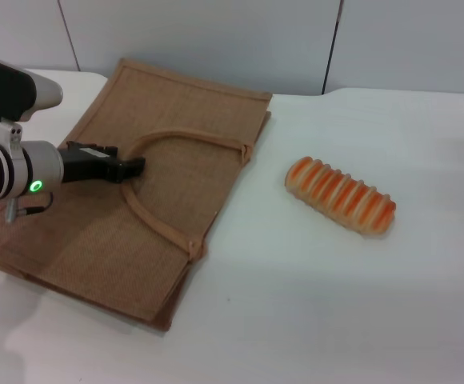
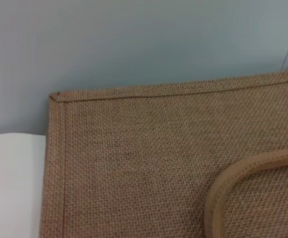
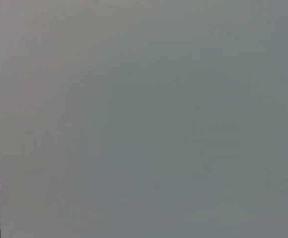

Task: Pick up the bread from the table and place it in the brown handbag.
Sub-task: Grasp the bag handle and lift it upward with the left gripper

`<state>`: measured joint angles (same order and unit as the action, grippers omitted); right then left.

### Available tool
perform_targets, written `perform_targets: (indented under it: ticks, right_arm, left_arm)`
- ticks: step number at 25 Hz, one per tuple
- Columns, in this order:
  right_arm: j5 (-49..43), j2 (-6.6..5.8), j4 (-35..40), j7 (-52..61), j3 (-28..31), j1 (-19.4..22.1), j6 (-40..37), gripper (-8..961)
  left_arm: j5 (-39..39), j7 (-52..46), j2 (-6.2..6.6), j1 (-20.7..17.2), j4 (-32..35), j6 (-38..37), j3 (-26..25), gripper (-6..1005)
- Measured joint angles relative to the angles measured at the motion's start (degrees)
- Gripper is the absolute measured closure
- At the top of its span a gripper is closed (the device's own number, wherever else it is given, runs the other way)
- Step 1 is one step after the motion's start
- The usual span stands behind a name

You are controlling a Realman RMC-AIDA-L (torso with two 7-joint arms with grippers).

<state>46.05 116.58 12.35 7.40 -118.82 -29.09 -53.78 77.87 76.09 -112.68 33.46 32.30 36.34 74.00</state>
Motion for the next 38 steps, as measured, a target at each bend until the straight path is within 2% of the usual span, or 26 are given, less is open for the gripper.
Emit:
perform_targets:
  ticks: [12, 17, 25, 31, 37, 38]
  right_arm:
    - [0.0, -0.10, -0.1, 0.1, 0.0, 0.0, 0.4, 125]
    - [0.0, -0.12, -0.1, 0.1, 0.0, 0.0, 0.4, 125]
    - [0.0, -0.13, -0.1, 0.1, 0.0, 0.0, 0.5, 125]
    - [0.0, -0.13, -0.1, 0.1, 0.0, 0.0, 0.8, 125]
    - [-0.1, -0.13, -0.1, -0.1, 0.0, -0.2, 1.9, 125]
    - [-0.2, -0.13, -0.1, -0.1, -0.2, -0.2, 1.9, 126]
  left_arm:
    - [-0.3, -0.8, 0.01, 0.2, 0.1, 0.0, 0.0, 423]
    - [-0.3, -1.1, -0.01, 0.8, 0.4, 0.2, 0.0, 501]
    - [-1.0, -3.3, -0.06, 0.8, 2.1, 0.5, 0.0, 722]
    - [-5.5, -7.3, -0.25, 0.8, 4.5, 0.6, 0.0, 881]
    - [-8.9, -10.3, -0.25, 0.8, 7.9, 2.8, 0.0, 881]
    - [-10.9, -12.3, -0.12, 0.7, 10.4, 4.5, 0.0, 881]
